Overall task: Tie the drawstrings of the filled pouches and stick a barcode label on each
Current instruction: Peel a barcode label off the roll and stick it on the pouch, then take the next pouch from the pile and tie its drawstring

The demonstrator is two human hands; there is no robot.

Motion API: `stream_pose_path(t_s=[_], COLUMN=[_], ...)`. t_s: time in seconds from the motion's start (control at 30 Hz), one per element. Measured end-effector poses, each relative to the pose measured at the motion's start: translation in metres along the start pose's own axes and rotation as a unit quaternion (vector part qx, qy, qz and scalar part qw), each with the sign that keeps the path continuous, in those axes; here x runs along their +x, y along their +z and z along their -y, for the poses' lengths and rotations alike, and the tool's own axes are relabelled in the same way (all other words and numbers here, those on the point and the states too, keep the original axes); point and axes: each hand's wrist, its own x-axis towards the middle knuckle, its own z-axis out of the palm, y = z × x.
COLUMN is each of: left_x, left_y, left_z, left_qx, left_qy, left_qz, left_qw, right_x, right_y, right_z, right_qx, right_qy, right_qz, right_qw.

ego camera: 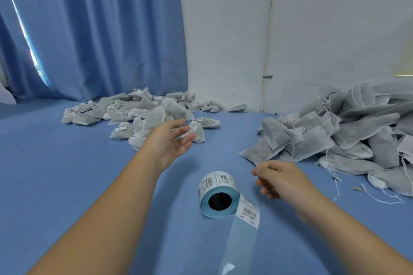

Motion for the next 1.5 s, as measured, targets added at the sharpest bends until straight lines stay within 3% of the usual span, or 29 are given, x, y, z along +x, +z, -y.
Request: stream_pose_path(t_s=[0.3,0.5,0.73,0.97,1.07,1.23,1.5], left_x=[-0.045,-0.08,-0.095,-0.089,-0.086,-0.084,-0.084], left_y=[0.09,0.172,0.236,0.241,0.24,0.246,0.25], left_z=[0.023,0.074,0.161,0.206,0.209,0.211,0.212], left_qx=[0.037,0.061,0.068,0.142,0.149,0.175,0.198], left_qy=[0.019,-0.026,-0.066,-0.006,-0.007,0.001,0.005], left_qz=[0.096,0.176,0.153,0.157,0.162,0.164,0.177], left_qw=[0.995,0.982,0.984,0.977,0.975,0.971,0.964], right_x=[-0.029,-0.048,-0.07,-0.05,-0.04,-0.029,-0.014], right_y=[-0.041,-0.098,-0.158,-0.186,-0.206,-0.267,-0.311], right_z=[-0.021,-0.033,-0.064,-0.079,-0.076,-0.058,-0.052], right_qx=[-0.019,-0.011,0.011,0.021,-0.037,-0.226,-0.445], right_qy=[0.002,0.009,0.003,0.007,-0.015,-0.072,0.081], right_qz=[-0.024,-0.08,-0.176,-0.274,-0.338,-0.467,-0.373], right_qw=[1.0,0.997,0.984,0.961,0.94,0.852,0.81])
